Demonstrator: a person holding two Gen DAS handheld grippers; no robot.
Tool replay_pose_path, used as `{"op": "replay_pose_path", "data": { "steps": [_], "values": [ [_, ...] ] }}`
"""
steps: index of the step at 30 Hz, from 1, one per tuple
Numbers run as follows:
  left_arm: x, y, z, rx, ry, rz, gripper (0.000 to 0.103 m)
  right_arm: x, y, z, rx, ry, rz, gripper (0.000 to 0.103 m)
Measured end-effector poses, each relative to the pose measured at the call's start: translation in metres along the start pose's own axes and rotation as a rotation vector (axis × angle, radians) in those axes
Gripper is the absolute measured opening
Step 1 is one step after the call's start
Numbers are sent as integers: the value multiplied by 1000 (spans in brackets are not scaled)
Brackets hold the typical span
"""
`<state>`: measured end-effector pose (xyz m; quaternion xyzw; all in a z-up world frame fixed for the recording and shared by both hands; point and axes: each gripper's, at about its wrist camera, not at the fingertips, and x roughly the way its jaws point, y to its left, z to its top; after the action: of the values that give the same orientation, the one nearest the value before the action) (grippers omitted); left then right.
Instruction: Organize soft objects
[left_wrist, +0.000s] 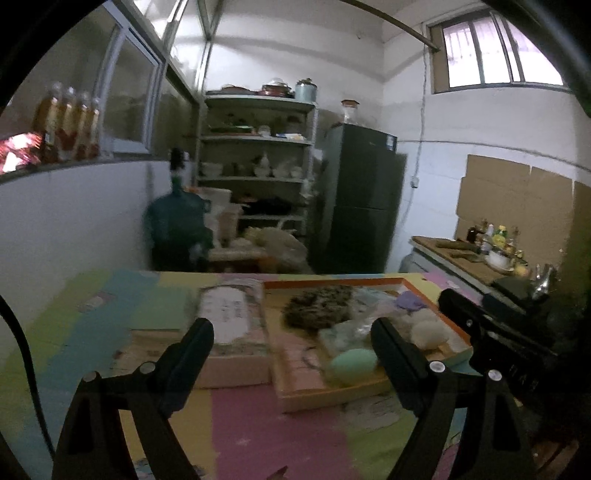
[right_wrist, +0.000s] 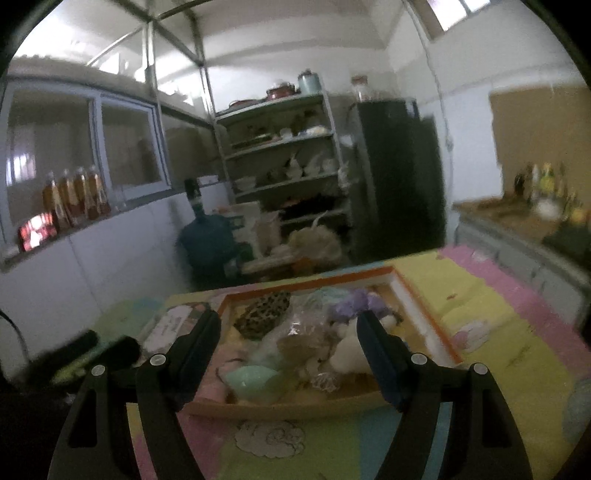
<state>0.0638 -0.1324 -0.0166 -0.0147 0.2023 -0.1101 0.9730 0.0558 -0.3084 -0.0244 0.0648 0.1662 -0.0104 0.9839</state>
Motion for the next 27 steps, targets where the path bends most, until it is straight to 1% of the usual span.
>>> {"op": "replay_pose_path", "data": {
  "steps": [3,4,5,7,9,10,13,15,18,21,27],
  "values": [
    [-14,10,-5,25,-9,80,86,-15,27,-5,-78,-45,-87,77],
    [-21,15,-7,29,-15,95,86,-21,38,-9,-102,-62,-119,77],
    [-25,19,-8,29,-16,97,86,-24,46,-12,-113,-62,-127,77],
    [-36,29,-12,21,-17,106,85,-26,54,-18,-109,-38,-106,77],
    [-44,39,-14,13,-22,121,84,-29,63,-24,-70,6,-60,77],
    [-51,44,-16,9,-26,134,83,-32,65,-26,-62,7,-55,77],
    [-66,55,-23,8,-37,155,83,-46,77,-34,-59,-27,-81,77],
    [-73,59,-26,14,-41,166,83,-58,85,-40,-66,-52,-82,77],
    [-84,63,-34,19,-45,164,83,-72,97,-47,-85,-77,-94,77],
    [-92,66,-42,15,-36,149,83,-85,109,-54,-105,-82,-105,77],
    [-112,70,-59,-9,-33,144,83,-109,111,-65,-75,-78,-95,77]
  ]
}}
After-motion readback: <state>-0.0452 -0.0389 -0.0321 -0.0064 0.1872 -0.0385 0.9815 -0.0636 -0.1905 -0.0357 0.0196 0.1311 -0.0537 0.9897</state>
